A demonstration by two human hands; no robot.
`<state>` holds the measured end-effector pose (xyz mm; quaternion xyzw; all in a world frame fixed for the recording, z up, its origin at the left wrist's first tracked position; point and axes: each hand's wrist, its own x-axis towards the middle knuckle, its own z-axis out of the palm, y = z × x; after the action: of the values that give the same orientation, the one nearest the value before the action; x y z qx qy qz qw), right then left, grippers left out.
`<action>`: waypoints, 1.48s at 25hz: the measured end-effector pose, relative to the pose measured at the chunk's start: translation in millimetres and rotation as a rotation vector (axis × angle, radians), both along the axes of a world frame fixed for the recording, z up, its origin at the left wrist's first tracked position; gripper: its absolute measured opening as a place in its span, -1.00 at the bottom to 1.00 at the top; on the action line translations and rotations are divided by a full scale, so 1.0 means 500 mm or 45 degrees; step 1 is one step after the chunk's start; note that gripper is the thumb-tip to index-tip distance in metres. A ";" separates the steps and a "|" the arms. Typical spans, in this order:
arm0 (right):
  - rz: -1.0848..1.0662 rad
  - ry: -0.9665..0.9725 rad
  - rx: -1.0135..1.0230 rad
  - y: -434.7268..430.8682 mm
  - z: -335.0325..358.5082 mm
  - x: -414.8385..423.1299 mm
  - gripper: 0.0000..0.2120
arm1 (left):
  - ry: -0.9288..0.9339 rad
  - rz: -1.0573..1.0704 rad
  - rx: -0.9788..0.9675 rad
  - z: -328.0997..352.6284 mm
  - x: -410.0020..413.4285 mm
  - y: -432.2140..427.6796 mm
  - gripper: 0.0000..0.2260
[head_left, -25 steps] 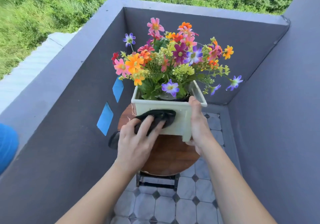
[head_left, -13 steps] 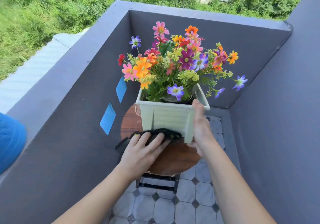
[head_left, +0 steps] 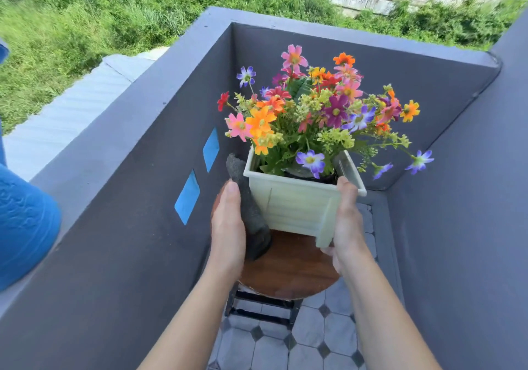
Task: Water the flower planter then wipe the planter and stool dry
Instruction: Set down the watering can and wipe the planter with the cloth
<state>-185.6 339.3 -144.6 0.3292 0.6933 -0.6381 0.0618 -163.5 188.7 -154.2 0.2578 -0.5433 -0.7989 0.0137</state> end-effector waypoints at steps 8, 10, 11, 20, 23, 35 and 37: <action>-0.235 0.150 0.158 -0.093 0.062 0.024 -0.05 | 0.162 -0.004 -0.460 0.079 -0.020 0.017 -0.77; -0.282 0.180 0.108 -0.114 0.074 0.014 0.07 | 0.131 0.032 -0.466 0.083 -0.019 0.019 -0.70; -0.302 0.172 0.087 -0.120 0.079 0.006 0.12 | 0.123 0.042 -0.475 0.087 -0.017 0.021 -0.67; -0.303 0.002 0.144 -0.032 0.110 -0.047 -0.05 | 0.427 -0.101 -0.752 0.084 0.033 0.055 -0.73; -0.149 -0.015 0.032 0.008 0.107 -0.049 0.05 | 0.430 -0.050 -0.910 0.073 0.007 0.051 -0.70; -0.056 0.017 -0.126 0.089 0.078 -0.055 -0.15 | 0.480 0.008 -1.104 0.013 -0.042 0.098 -0.61; -0.055 0.027 -0.083 0.083 0.071 -0.064 -0.05 | 0.270 0.012 -0.931 0.014 -0.036 0.107 -0.55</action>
<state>-217.8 380.7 -109.4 0.3352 0.6653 -0.6651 0.0513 -181.4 242.3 -147.0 0.1544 -0.7868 -0.5745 0.1645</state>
